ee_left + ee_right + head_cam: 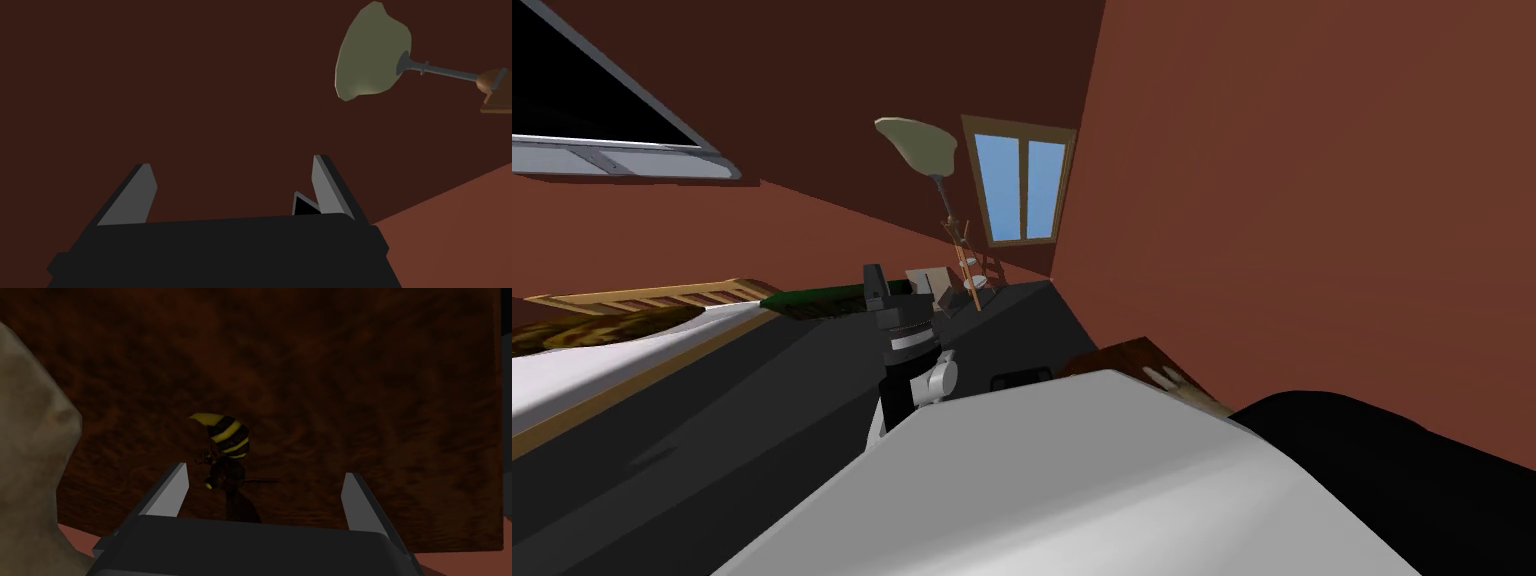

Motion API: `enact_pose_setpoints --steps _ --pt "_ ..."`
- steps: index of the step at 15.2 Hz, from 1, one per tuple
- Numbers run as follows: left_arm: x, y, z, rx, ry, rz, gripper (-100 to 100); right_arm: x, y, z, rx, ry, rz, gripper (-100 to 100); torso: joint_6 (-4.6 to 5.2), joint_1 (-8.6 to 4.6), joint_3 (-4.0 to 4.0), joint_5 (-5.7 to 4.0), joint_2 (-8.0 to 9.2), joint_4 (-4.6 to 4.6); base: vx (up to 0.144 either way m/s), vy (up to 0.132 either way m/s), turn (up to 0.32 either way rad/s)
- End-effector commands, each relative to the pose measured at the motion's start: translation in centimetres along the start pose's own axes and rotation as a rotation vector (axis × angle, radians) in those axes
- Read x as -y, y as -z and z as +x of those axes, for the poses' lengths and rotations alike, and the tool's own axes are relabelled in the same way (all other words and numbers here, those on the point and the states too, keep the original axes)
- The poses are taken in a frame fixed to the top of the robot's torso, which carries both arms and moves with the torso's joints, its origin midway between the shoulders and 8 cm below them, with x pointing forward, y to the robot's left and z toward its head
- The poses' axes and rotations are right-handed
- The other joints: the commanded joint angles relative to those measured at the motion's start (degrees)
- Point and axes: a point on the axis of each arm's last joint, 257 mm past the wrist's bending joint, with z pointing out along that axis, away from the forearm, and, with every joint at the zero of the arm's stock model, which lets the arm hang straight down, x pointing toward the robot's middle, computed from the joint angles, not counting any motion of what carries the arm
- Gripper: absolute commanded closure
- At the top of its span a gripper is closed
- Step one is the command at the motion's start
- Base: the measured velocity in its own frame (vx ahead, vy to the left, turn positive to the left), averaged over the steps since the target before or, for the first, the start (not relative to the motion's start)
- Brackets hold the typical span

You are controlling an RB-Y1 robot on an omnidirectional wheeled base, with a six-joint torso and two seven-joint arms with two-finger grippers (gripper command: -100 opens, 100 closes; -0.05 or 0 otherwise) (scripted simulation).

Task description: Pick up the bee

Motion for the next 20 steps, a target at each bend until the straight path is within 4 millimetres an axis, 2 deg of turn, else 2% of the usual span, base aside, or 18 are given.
enact_pose_setpoints --steps 1,5,6,11,13,14,18,20 --pt "0.0 0.0 0.0 0.0 0.0 0.0 0 1.1 0.1 0.7 -0.014 0.007 0.013 -100 0.0 0.0 0.0 0.0 0.0 0.0 0.022 -0.06 0.036" --pt "0.0 0.0 0.0 0.0 0.0 0.0 0 3.6 0.8 3.7 -0.078 0.049 0.063 -100 -0.05 0.21 -0.03 0.04 -0.06 0.0 0.027 -0.042 0.246" --pt "0.0 0.0 0.0 0.0 0.0 0.0 0 2.8 0.5 2.7 -0.058 0.038 0.047 -100 -0.03 0.18 -0.04 0.04 -0.07 -0.01 0.02 -0.045 0.111" --pt "0.0 0.0 0.0 0.0 0.0 0.0 0 0.7 -1.7 2.0 -0.053 0.022 0.057 -100 0.01 0.27 0.18 0.04 0.32 0.07 -0.068 -0.036 0.048" --pt "0.0 0.0 0.0 0.0 0.0 0.0 0 0.7 -1.5 2.0 -0.053 0.024 0.054 -100 0.01 0.27 0.22 0.04 0.39 0.09 -0.07 -0.03 0.034" --pt "0.0 0.0 0.0 0.0 0.0 0.0 0 0.6 -1.6 2.0 -0.053 0.024 0.056 100 0.03 0.31 0.19 0.05 0.33 0.08 -0.018 -0.007 0.003" --pt "0.0 0.0 0.0 0.0 0.0 0.0 0 0.9 -1.5 2.0 -0.054 0.026 0.06 100 0.02 0.25 0.09 -0.1 0.11 0.08 -0.005 -0.002 0.0" --pt "0.0 0.0 0.0 0.0 0.0 0.0 0 2.0 -0.4 2.5 -0.057 0.032 0.054 100 0.06 0.24 0.03 -0.1 0.0 0.04 0.076 0.032 -0.073"
